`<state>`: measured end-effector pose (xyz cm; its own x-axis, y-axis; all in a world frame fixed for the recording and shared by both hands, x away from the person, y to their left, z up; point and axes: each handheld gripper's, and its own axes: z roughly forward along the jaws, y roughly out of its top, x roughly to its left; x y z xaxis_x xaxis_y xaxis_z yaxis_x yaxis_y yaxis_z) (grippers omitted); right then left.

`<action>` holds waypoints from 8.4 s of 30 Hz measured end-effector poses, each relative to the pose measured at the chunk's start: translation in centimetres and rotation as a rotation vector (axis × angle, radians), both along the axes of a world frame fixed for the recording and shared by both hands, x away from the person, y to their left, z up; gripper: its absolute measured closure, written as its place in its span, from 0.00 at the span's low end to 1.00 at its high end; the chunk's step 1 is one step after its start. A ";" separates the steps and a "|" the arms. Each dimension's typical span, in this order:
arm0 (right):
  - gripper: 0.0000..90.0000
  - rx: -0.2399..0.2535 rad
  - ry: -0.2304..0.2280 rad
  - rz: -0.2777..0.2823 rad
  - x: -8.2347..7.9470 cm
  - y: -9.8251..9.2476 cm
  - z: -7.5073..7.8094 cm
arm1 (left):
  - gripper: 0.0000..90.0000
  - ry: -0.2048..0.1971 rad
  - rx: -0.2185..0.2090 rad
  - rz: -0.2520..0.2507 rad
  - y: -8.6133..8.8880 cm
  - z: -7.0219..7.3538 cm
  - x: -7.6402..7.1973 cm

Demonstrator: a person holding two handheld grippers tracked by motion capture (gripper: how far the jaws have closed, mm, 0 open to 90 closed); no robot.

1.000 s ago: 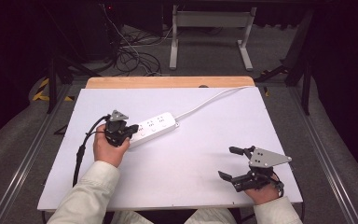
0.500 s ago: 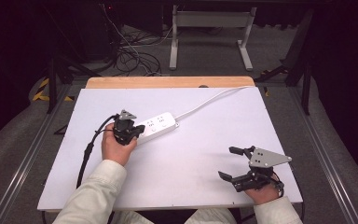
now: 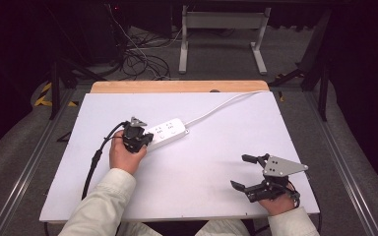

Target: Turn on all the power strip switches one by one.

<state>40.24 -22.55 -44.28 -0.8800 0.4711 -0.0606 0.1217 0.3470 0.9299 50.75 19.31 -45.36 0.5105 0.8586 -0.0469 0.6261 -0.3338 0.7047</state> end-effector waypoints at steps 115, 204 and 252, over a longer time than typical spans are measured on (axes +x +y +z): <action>0.12 -0.001 0.000 0.016 0.0 -0.1 0.0 | 1.00 -0.025 0.011 -0.019 -3.4 -0.4 2.3; 0.11 0.007 0.004 0.023 0.1 -0.3 -0.1 | 1.00 -0.008 0.029 -0.044 -7.0 0.0 4.6; 0.11 0.000 0.009 0.026 0.2 -0.3 -0.2 | 1.00 -0.030 0.138 -0.059 -8.0 -0.1 4.3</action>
<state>40.42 -22.82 -44.45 -0.8924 0.4481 -0.0524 0.1211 0.3498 0.9290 55.07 11.36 -45.49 0.5597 0.8243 0.0856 0.5820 -0.4645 0.6675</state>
